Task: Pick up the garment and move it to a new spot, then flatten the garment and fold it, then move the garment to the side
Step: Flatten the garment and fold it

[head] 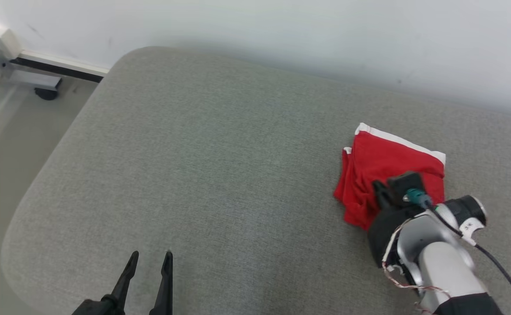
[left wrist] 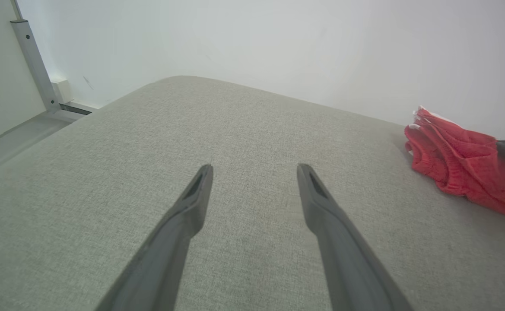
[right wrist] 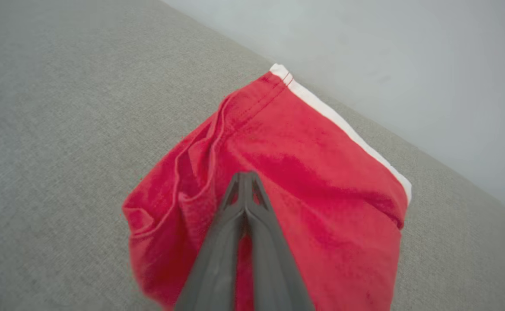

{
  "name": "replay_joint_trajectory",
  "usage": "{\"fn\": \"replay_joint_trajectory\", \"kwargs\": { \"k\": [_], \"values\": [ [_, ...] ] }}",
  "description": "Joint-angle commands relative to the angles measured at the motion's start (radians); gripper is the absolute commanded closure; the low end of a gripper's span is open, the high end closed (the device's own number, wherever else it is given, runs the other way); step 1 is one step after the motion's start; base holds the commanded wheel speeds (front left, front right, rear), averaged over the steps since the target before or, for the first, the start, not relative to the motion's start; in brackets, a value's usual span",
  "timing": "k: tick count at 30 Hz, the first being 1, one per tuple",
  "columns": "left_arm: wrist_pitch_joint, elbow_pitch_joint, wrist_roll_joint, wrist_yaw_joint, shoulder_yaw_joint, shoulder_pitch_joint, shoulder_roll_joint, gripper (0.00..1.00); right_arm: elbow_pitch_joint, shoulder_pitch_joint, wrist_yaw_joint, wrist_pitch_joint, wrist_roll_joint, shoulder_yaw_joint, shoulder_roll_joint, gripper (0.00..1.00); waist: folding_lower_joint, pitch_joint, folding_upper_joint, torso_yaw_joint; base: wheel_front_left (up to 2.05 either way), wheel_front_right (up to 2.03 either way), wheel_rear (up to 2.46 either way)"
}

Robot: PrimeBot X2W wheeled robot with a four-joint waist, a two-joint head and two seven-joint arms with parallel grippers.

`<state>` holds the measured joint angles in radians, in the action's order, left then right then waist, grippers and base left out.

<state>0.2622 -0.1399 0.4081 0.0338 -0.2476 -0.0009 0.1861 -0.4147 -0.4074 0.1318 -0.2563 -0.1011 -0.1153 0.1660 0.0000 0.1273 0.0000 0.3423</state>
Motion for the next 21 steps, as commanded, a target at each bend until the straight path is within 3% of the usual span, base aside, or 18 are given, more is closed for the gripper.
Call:
{"fn": "replay_joint_trajectory", "kwargs": {
  "k": [1,13,18,19,20,21],
  "values": [
    [-0.002,0.003,0.002,0.000,-0.004,-0.005,0.001,0.00,0.009,0.016,-0.003,-0.005,-0.001,-0.023,-0.009,1.00,0.0000,0.005,0.0000,-0.019,0.00,0.00,0.00],
    [-0.004,-0.018,0.012,0.002,-0.017,-0.021,-0.006,0.00,-0.005,0.053,-0.003,-0.017,0.094,-0.251,-0.064,1.00,0.0000,-0.013,0.0000,-0.015,0.00,0.00,0.00],
    [-0.001,-0.011,0.004,-0.006,-0.007,-0.007,0.004,0.00,0.051,0.079,-0.003,0.015,0.143,-0.211,-0.074,1.00,0.0000,-0.051,0.0000,-0.021,0.00,0.00,0.00],
    [0.000,-0.006,-0.002,-0.008,-0.005,-0.005,0.005,0.00,0.076,0.092,-0.003,0.028,0.148,-0.188,-0.076,0.54,0.0000,-0.060,0.0000,-0.025,0.00,0.00,0.00],
    [0.001,-0.002,-0.012,-0.014,-0.002,-0.003,0.009,0.00,0.101,0.110,-0.003,0.042,0.155,-0.152,-0.080,0.00,0.0000,-0.072,0.0000,-0.030,0.00,0.00,0.00],
    [0.001,0.001,-0.023,-0.022,0.004,0.000,0.014,0.00,0.126,0.129,-0.003,0.055,0.152,-0.118,-0.084,0.00,0.0000,-0.081,0.0000,-0.037,0.00,0.00,0.00]
  ]
}}
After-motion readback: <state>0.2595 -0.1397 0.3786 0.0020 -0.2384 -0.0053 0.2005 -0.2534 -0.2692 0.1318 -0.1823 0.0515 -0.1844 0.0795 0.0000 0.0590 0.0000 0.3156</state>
